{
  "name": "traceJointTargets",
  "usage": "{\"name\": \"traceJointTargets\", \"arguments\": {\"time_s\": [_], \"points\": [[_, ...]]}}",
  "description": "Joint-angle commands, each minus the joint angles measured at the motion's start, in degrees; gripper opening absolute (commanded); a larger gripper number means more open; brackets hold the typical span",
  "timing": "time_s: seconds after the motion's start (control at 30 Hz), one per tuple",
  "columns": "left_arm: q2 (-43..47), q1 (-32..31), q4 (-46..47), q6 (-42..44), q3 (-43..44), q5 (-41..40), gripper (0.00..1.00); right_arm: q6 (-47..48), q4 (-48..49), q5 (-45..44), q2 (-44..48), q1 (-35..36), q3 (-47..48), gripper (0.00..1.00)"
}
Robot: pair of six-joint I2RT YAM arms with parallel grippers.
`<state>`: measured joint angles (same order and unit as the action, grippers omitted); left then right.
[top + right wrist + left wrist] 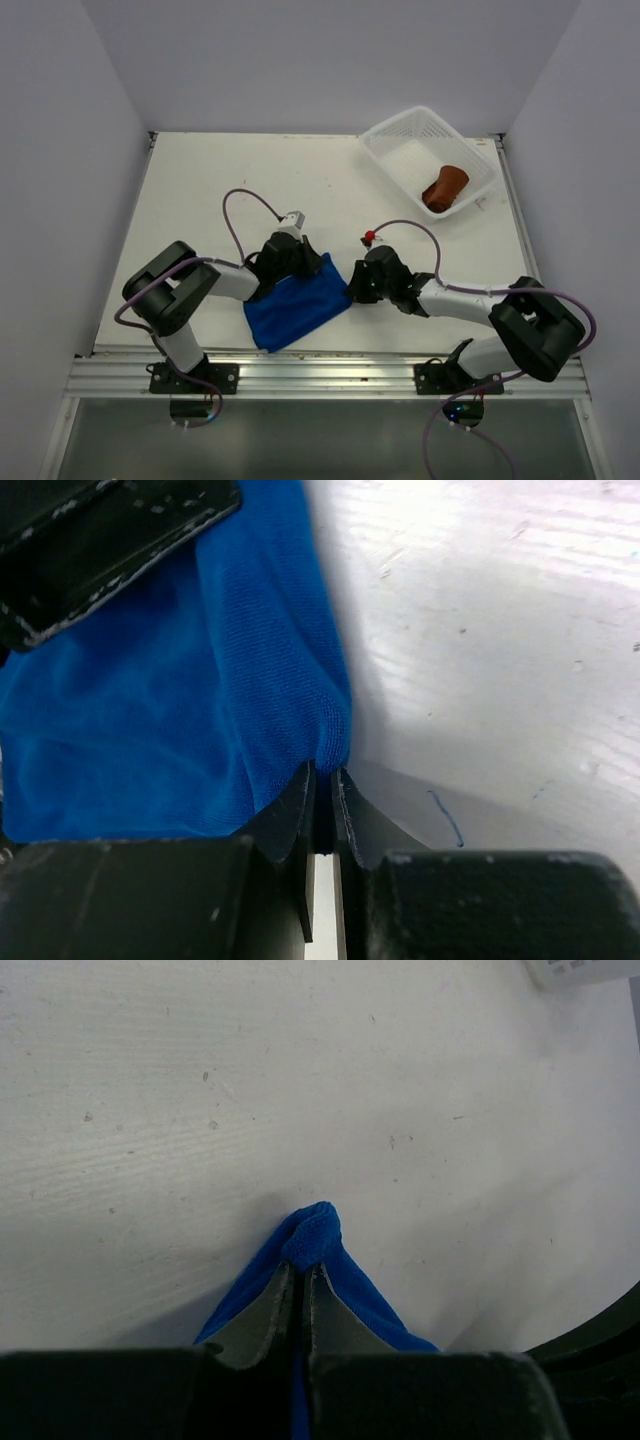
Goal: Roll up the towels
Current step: Roll the towel
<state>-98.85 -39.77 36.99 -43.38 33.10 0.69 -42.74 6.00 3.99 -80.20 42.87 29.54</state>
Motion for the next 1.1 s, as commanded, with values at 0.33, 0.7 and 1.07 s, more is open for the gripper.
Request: {"name": "traceJointTargets", "arguments": {"time_s": [0.33,0.7,1.07], "points": [[8.7,3.1,-20.1,-1.6,9.8,0.5,0.38,4.9,-11.9,-22.9,5.1,9.9,2.5,0.0],[12.7,3.9,-22.8,-4.8,12.5,10.0,0.5,5.4,-12.7,-31.2,4.8,14.8,4.6,0.0],[7.6,0.7,-27.9,-4.8,18.7,13.3,0.52,5.0,-15.0,-41.8,0.2,23.7,8.4,0.0]]}}
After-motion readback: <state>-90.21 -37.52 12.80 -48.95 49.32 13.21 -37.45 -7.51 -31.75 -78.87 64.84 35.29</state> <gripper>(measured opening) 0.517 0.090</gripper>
